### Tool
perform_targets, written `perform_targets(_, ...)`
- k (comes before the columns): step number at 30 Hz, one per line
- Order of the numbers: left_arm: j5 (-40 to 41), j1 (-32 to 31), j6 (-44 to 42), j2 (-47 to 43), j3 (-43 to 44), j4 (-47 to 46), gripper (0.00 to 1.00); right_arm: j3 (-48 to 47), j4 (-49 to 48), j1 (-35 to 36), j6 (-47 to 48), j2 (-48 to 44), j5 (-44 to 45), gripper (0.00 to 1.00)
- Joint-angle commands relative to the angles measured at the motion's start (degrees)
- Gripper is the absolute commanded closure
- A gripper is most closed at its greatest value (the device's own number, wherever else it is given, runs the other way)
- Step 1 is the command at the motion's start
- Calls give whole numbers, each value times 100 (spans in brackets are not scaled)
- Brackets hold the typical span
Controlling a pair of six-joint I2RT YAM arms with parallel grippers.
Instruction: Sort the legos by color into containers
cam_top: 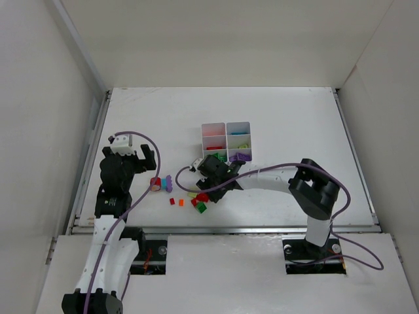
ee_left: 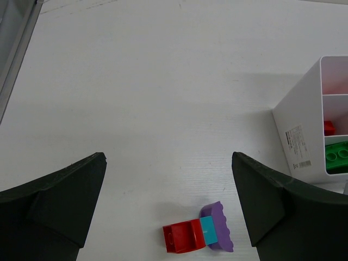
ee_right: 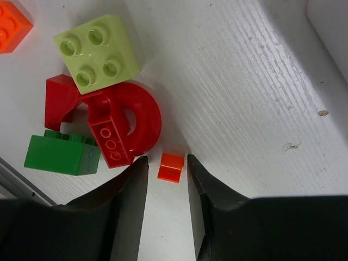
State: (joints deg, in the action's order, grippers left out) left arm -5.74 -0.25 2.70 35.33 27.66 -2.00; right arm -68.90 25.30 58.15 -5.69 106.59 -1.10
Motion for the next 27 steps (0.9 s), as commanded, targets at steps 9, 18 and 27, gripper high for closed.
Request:
perform_targets(9,11,25,73,-97,-85,-178,0,-211,160,-5,-28,143,102,92)
perform_targets(18,11,25,73,-97,-138,-231,0,-754,703,-5,-168,-664,689,100)
perform_targets(27,116,25,73,-97,-138,-283,0,-1828,968,-5,33,-640,1358,100)
